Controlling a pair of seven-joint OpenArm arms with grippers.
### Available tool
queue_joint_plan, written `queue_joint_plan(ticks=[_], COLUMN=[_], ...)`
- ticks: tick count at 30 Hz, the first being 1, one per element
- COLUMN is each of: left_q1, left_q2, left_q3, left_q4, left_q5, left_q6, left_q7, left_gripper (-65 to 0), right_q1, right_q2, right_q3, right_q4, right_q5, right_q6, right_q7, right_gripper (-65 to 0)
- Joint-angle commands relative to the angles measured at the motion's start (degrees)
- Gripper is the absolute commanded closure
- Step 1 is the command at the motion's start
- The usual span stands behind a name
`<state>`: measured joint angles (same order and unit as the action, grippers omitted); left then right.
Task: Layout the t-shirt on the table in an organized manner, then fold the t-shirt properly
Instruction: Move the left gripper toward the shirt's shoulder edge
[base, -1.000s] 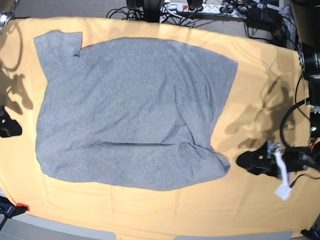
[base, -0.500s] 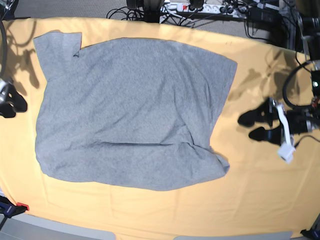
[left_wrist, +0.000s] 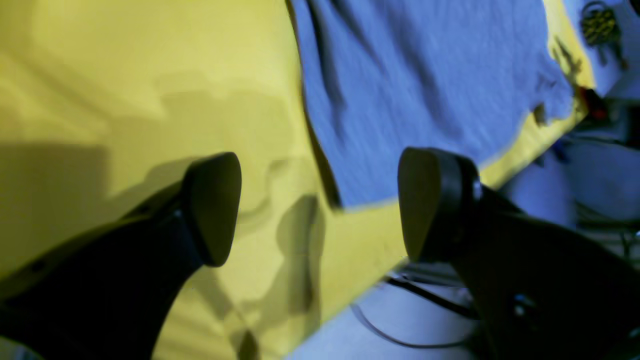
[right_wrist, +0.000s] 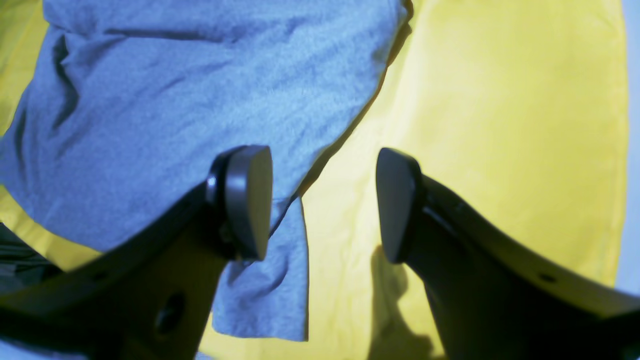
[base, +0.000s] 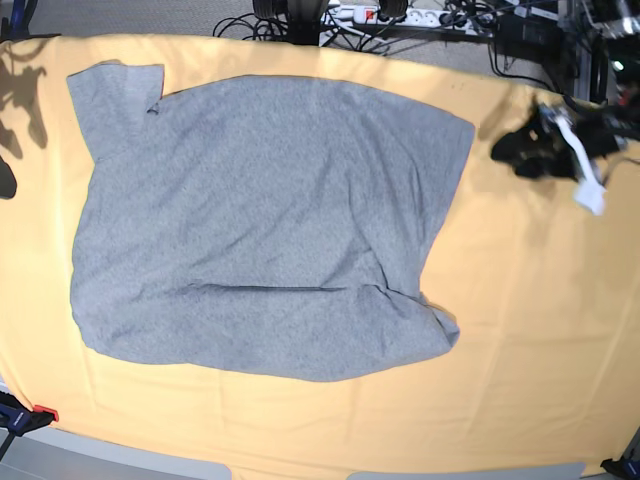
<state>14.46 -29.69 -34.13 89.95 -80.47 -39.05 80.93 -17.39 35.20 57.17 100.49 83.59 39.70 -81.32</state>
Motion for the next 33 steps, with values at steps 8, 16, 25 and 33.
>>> queue_joint_plan(ticks=[8, 16, 25, 33], left_q1=[2.0, 2.1, 1.7, 1.6], left_q2=[6.7, 10.0, 10.0, 9.6], left_q3=[-0.4, 8.2, 22.3, 19.3], left_q4=[0.9, 0.8, 0.8, 1.7], left_q5=[4.3, 7.0, 7.0, 6.9], left_q6=[0.9, 1.8, 1.1, 1.0], left_q7=[-0.9, -1.6, -2.7, -1.7], left_gripper=[-48.9, -48.9, -41.8, 0.0], right_q1=[0.4, 0.4, -0.3, -1.2], right_q2=[1.6, 1.6, 1.6, -3.5], right_q3=[0.6, 0.6, -0.3, -5.4], right_q4=[0.7, 0.7, 0.7, 0.7], right_q5=[1.4, 1.4, 1.4, 1.4], right_q6=[0.3, 0.3, 0.3, 0.3], right_q7=[1.3, 1.3, 1.3, 1.3], right_gripper=[-34.3, -34.3, -34.3, -34.3])
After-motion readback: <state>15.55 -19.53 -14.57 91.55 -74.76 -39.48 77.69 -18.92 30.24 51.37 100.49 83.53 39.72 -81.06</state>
